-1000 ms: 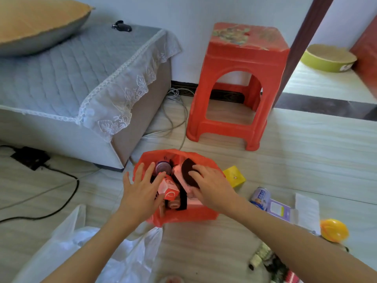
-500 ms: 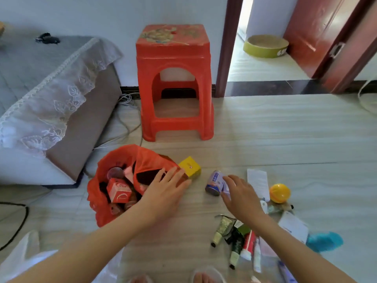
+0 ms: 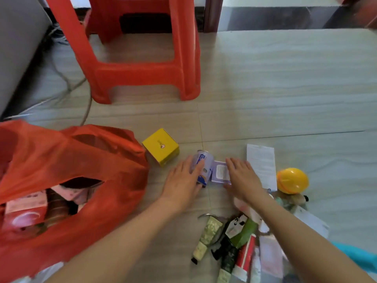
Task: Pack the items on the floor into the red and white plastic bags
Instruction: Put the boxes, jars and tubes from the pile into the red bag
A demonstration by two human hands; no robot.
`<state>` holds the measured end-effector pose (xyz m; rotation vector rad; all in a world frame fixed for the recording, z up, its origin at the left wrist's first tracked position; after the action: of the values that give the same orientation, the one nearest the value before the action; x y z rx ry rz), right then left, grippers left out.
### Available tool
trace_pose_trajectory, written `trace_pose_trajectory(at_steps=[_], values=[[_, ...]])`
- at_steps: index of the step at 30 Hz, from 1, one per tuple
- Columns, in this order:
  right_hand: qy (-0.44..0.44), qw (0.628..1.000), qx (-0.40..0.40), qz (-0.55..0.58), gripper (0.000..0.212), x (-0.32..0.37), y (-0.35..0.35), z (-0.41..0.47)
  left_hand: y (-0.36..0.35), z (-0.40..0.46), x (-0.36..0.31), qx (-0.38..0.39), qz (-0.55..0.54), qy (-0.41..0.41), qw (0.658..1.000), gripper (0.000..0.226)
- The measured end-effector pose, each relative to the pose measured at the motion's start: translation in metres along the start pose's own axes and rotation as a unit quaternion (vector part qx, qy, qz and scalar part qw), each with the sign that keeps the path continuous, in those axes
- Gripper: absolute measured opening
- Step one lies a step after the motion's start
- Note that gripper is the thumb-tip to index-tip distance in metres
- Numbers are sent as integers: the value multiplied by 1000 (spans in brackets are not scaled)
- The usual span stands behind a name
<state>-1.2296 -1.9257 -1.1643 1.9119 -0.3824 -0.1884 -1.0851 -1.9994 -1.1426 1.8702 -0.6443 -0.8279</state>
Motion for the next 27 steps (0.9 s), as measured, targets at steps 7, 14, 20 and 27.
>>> trace_pose_trajectory(at_steps=[7, 14, 20, 27], values=[[1, 1000, 6, 30, 67, -2, -11, 9, -15, 20, -10, -18, -101, 69, 992, 82], [7, 1000, -2, 17, 62, 9, 8, -10, -21, -7, 4, 18, -364, 179, 914, 81], [-5, 999, -31, 45, 65, 32, 50, -44, 10, -67, 18, 81, -453, 253, 851, 62], [-10, 994, -94, 56, 66, 89, 136, -96, 126, -153, 23, -23, -386, 182, 904, 48]])
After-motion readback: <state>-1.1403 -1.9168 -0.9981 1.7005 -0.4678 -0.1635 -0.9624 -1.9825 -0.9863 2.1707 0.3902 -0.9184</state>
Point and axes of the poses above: each hand's wrist, its own z-axis towards the middle knuckle, its own y-axis out of the back of the hand, x = y × z, the point moved 5 cm from there along z, towards the middle knuckle
